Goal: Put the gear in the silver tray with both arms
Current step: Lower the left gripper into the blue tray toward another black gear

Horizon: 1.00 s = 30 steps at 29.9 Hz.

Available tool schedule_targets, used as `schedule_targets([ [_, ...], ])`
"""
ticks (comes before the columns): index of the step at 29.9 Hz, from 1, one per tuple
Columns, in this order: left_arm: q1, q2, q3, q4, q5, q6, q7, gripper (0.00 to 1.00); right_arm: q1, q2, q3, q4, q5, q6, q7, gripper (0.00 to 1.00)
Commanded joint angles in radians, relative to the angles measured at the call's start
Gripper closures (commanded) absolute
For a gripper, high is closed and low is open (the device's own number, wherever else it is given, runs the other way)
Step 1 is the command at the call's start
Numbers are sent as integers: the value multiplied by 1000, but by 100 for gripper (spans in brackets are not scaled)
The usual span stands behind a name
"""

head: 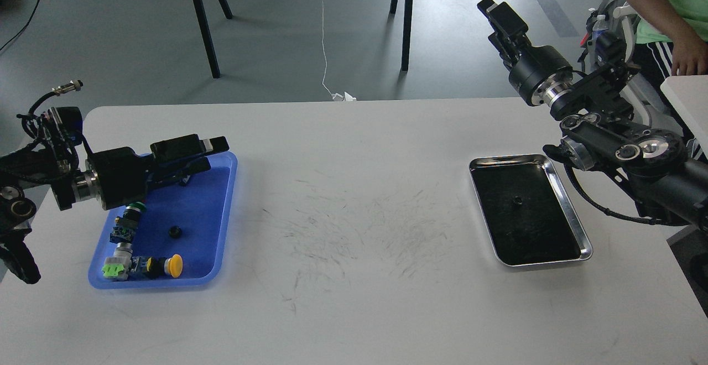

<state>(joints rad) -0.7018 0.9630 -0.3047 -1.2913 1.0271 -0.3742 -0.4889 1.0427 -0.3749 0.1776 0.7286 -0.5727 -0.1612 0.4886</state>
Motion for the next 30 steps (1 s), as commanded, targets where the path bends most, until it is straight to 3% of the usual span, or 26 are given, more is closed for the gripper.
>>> schedule_targets([
  [1, 10, 10, 25, -34, 62, 50, 0, 2, 0, 2, 2, 0, 1, -1, 0, 8],
  [13, 30, 49, 79, -33, 246, 101, 0, 2, -1, 5, 3, 2, 2, -7, 0, 8],
  [30, 113, 2, 76, 61, 640, 277, 0, 2, -38, 13, 94, 3, 4, -29, 0, 8],
])
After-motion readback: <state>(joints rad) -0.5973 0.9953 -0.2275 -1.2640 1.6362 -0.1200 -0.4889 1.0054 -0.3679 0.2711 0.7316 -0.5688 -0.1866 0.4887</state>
